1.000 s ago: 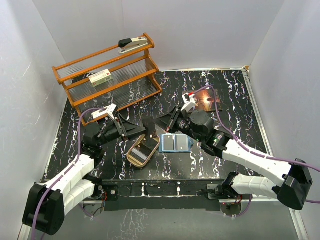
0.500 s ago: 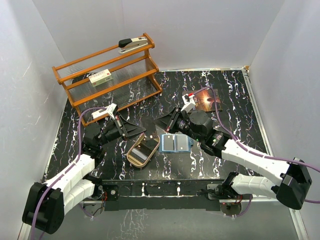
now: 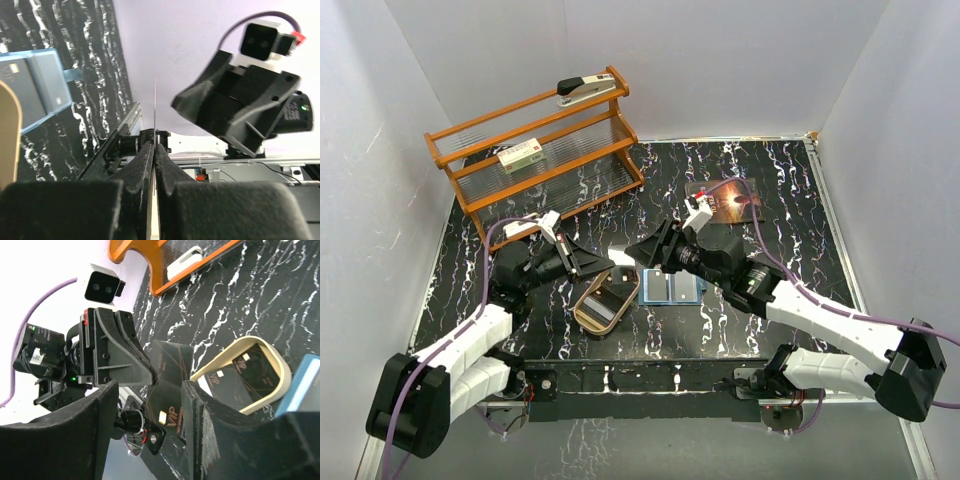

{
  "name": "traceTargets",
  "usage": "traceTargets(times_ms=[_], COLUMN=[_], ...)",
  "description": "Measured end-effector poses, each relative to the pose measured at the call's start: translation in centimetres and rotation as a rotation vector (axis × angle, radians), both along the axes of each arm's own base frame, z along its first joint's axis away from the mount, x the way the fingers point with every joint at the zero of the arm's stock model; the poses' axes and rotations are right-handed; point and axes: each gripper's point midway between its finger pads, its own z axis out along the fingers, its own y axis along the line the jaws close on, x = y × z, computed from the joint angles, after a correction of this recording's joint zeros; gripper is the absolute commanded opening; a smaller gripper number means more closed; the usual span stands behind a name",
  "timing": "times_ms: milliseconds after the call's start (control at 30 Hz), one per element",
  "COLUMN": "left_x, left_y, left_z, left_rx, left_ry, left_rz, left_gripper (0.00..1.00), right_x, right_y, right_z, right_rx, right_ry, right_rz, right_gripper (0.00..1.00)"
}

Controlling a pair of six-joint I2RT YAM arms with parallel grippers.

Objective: Put the credit cards into the card holder
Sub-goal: Insert the credit card into the card holder.

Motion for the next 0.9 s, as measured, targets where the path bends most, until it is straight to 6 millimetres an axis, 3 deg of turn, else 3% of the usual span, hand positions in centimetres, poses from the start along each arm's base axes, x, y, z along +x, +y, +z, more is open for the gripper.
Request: traceTargets(times_ms=[167,300,433,600,767,900], left_x=[0.6,1.3,1.6,1.5,1.5,1.9], left_y=[-0.1,-0.4,-1.3,-3.4,-5.3,-6.3], left_z=[-2.3,-2.1,-1.9,-4.3,-6.3,-7.2], left_rx=[0.097,0.189,0.253,0.339,0.414,0.448], left_ry=[0.059,0.038,0.010,0.058,0.090,0.094], left_rz=[0.002,-0.001,-0.019,-0.077,-0.119,-0.129], left_gripper=[0.00,0.00,0.00,0.00,0.00,0.00], right_x=[-0.3,-0.5,-0.4,-0.4,0.4,1.5], right_y=[-2.5,-5.4,-8.4,-11.4,-13.0,-13.9], right_z=[-0.4,-0.8,-3.2,-7.0,-10.0,-11.7], right_rx=[-0.071,-0.156,-0.313,-0.527,-0.659,-0.695], right_ry=[-0.013,-0.039,-0.028,0.014,0.069,0.111], right_rz=[-0.058,-0.134,-0.204,-0.249,-0.263,-0.266], right_gripper=[0.57,0.56,0.52,0.49,0.44,0.50])
